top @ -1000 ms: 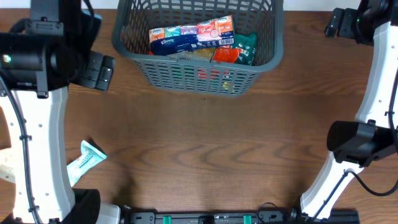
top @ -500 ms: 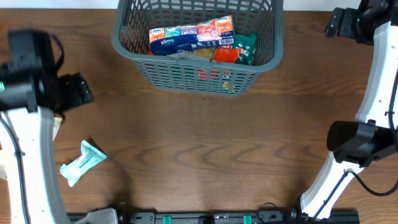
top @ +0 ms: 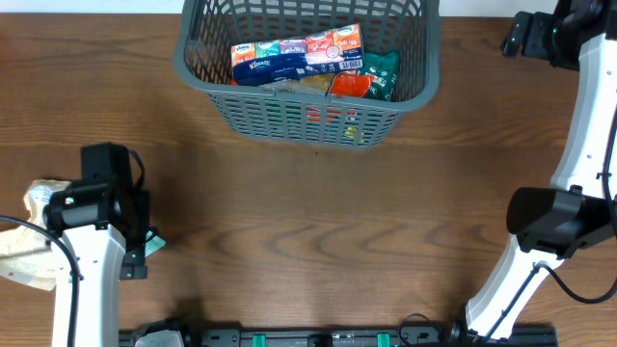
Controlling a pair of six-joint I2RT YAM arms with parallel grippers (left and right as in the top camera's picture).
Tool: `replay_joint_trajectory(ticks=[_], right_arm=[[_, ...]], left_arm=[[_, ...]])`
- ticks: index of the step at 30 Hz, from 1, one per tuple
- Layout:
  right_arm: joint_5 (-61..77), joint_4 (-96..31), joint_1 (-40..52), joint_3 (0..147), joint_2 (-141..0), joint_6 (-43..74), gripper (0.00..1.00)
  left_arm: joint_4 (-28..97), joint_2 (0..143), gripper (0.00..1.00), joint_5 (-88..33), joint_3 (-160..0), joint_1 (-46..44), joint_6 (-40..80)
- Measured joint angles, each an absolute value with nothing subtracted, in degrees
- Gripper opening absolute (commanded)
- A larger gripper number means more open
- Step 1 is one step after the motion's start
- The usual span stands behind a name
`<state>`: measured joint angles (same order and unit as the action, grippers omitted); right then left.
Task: Pack container
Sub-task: 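Move the left gripper down to the mint-green wipes pouch and grasp it, then lift the wipes pouch with the left gripper and drop it into the basket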
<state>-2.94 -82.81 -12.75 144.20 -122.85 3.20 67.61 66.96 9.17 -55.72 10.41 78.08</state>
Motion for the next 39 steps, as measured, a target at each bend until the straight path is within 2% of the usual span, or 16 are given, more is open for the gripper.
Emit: replay_joint_trajectory(ticks=[10, 17, 26, 33, 39], right_arm=[[-2.7, -83.7, -12.8, 144.2, -122.8, 3.2, 0.99], [-2.5, -85.0, -12.8, 144.2, -122.8, 3.2, 0.99], [-2.5, -85.9, -12.8, 144.2, -122.8, 3.2, 0.99], [-2.5, -87.0, -12.8, 144.2, -122.8, 3.2, 0.99], [-2.5, -87.3, -12.8, 144.2, -122.8, 3.2, 0.99]], left_arm=[[64.6, 66.9, 0.99, 7.9, -51.4, 10.5, 104.4], [61.0, 66.8, 0.99, 7.7, -46.1, 12.9, 112.1], [56.8, 66.8, 0.99, 7.5, -40.8, 19.3, 111.8], [48.9, 67.6, 1.0, 7.5, -38.8, 24.0, 105.0], [45.9, 72.4, 0.9, 6.0, -38.7, 27.6, 100.1]])
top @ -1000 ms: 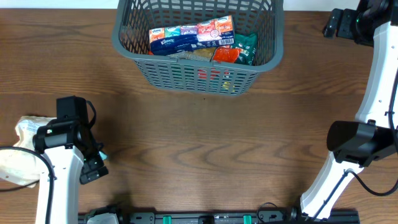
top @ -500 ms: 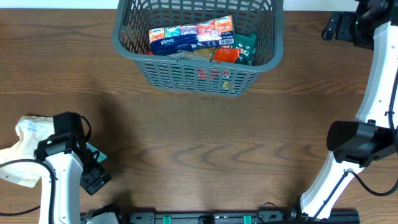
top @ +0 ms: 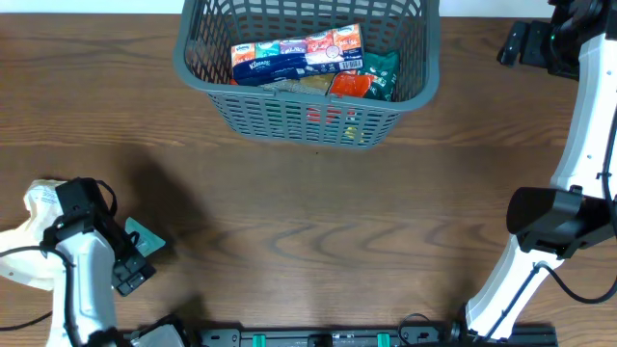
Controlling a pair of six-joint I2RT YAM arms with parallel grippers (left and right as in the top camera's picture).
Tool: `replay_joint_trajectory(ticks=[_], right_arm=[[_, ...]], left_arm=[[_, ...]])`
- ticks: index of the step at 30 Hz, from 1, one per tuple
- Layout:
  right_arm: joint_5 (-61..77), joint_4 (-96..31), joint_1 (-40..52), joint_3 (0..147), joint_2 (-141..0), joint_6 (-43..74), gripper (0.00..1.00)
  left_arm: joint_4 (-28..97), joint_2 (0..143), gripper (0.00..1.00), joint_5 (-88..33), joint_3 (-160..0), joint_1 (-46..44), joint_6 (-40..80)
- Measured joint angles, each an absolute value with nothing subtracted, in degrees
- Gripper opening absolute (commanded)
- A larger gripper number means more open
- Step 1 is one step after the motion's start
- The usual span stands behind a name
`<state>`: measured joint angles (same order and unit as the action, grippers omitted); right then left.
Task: Pack container
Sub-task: 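Lift the wipes pouch with the left gripper and drop it into the basket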
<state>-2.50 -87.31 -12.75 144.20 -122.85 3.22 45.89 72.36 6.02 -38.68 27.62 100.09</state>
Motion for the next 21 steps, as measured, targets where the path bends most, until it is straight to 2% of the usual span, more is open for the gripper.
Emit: replay_joint_trajectory(ticks=[8, 10, 13, 17, 21], right_arm=[[-2.5, -87.5, -12.8, 144.2, -122.8, 3.2, 0.99], [-2.5, -87.5, -12.8, 144.2, -122.8, 3.2, 0.99], [-2.5, -87.7, -12.8, 144.2, -122.8, 3.2, 0.99], [-2.5, -88.1, -12.8, 144.2, -122.8, 3.2, 0.99], [-2.4, -88.5, -12.8, 144.2, -122.8, 3.2, 0.99]], left_arm=[[44.4, 80.6, 0.9, 4.1, -38.6, 29.0, 98.6], [44.2, 82.3, 0.86, 3.9, -38.5, 29.0, 98.5], [43.4, 84.3, 0.71, 3.6, -38.5, 29.1, 98.3], [43.4, 84.6, 0.44, 3.6, -38.5, 29.2, 97.8], [45.8, 84.7, 0.27, 3.3, -38.5, 29.2, 97.6]])
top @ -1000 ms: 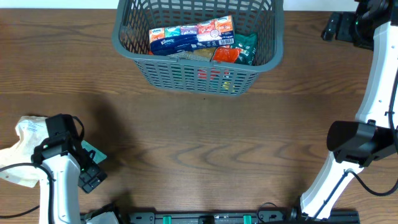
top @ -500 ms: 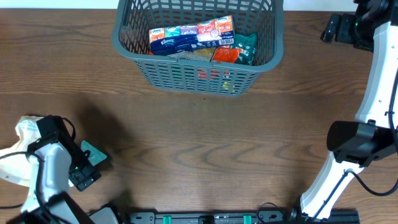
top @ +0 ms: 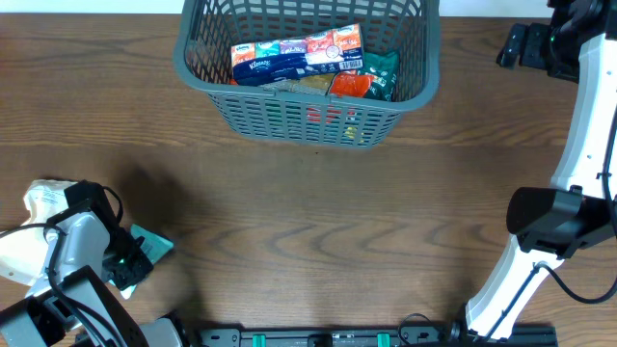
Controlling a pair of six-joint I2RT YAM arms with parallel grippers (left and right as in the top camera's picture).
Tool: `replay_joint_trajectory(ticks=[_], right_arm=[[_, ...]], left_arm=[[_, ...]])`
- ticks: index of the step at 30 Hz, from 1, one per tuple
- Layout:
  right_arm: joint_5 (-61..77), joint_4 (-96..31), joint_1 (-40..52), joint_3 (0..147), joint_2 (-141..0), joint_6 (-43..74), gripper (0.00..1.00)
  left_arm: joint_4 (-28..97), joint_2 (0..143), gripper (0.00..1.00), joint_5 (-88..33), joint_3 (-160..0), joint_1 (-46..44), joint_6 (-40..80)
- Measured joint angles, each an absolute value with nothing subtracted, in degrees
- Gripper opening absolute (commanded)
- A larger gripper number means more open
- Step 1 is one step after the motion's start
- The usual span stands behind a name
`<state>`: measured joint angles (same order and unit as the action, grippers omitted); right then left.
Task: Pack container
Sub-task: 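Lift the wipes pouch with the left gripper and drop it into the basket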
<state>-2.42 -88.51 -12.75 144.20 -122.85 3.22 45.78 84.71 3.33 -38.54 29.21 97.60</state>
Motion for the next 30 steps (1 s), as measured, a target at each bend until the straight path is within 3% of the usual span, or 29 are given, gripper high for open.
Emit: replay_joint_trajectory(ticks=[3, 9, 20, 30], right_arm=[[-2.3, -88.5, -12.8, 144.2, -122.8, 3.2, 0.99], [-1.8, -88.5, -12.8, 144.2, -122.8, 3.2, 0.99], [-1.4, -88.2, -12.8, 144.2, -122.8, 3.2, 0.99], [-1.2, -87.5, -12.8, 144.2, -122.8, 3.2, 0.99]], left_arm=[[47.0, 84.8, 0.13, 3.3, -38.5, 29.2, 97.6], [46.7, 84.7, 0.06, 1.3, -38.5, 29.2, 93.8], [28.0, 77.8, 0.05, -19.4, -44.6, 28.2, 65.9], [32.6, 76.2, 0.05, -25.3, -71.0, 13.7, 39.7]])
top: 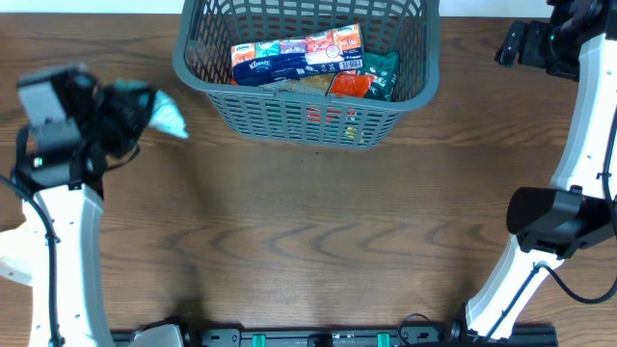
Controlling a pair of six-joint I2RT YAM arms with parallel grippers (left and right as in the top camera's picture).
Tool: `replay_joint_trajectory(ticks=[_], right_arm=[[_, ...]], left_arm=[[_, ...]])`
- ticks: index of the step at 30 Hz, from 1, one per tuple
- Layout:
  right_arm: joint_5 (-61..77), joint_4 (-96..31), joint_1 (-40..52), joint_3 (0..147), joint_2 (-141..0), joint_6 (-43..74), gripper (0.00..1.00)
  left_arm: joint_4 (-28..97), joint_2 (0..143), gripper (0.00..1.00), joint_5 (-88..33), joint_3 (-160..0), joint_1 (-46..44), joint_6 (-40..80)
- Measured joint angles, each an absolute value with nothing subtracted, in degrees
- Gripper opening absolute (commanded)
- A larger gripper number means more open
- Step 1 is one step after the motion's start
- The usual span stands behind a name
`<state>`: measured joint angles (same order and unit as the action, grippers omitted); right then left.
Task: Pack container
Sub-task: 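Lift the wipes pouch with the left gripper and drop it into the basket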
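The grey plastic basket (202, 67) stands at the back centre. It holds a row of tissue packs (294, 53), an orange packet (347, 85) and a green packet (381, 72). My left gripper (138, 109) is raised to the left of the basket and is shut on a small teal packet (166, 114), which sticks out toward the basket's left wall. My right gripper (521, 43) hangs at the far back right, away from the basket. Whether it is open or shut does not show.
A cream-coloured bag (17, 270) lies at the table's left edge, partly behind my left arm (67, 241). The right arm's base and links (554, 217) stand at the right side. The brown wooden table (337, 222) stretches in front of the basket.
My left gripper was low at the front left on the teal packet. Now it is raised, further back and next to the basket's left side, with the packet in it.
My left gripper first stood over the teal packet beside the cream bag at the front left. It then sat lower, at the packet, in two moments. Now it holds the packet up beside the basket. The right arm has stayed at the back right.
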<state>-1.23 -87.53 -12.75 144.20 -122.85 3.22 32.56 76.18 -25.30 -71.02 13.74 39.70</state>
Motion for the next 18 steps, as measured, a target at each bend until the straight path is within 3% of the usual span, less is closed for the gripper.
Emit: replay_joint_trajectory(ticks=[11, 18], right_arm=[[-1.2, -87.1, -12.8, 144.2, -122.8, 3.2, 0.99], [-1.2, -87.1, -12.8, 144.2, -122.8, 3.2, 0.99]], left_arm=[[40.2, 86.4, 0.06, -14.0, -97.8, -3.2, 4.4], [26.3, 94.7, 0.06, -12.0, -102.4, -8.4, -23.7]])
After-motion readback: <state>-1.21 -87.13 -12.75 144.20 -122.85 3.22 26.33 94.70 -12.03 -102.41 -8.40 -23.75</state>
